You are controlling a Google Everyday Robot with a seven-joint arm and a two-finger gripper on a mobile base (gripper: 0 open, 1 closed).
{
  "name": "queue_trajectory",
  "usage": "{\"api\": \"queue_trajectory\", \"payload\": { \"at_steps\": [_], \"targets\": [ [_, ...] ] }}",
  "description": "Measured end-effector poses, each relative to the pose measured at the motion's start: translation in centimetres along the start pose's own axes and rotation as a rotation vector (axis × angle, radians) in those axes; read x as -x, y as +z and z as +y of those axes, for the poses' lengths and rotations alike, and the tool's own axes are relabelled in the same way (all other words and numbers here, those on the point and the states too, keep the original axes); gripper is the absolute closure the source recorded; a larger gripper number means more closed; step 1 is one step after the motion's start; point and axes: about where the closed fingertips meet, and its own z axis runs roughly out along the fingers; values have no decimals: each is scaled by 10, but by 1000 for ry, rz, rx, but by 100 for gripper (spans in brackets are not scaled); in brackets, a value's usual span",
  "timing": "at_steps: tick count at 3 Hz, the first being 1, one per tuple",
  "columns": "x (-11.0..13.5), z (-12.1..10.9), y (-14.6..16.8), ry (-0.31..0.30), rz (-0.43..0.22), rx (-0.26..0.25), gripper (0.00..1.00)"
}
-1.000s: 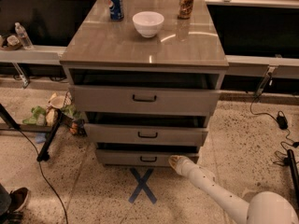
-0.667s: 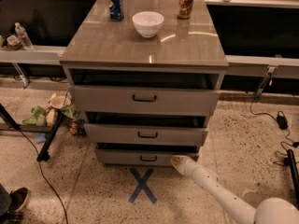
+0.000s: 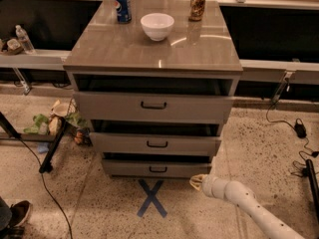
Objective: Close bottom drawer
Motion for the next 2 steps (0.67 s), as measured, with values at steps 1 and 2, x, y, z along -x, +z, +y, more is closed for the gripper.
{"api": "queue_trajectory", "payload": {
  "at_steps": [1,2],
  "targets": [
    [30,26,-54,56,-50,117,100],
    [71,31,-124,111,-136,145,98]
  ]
}}
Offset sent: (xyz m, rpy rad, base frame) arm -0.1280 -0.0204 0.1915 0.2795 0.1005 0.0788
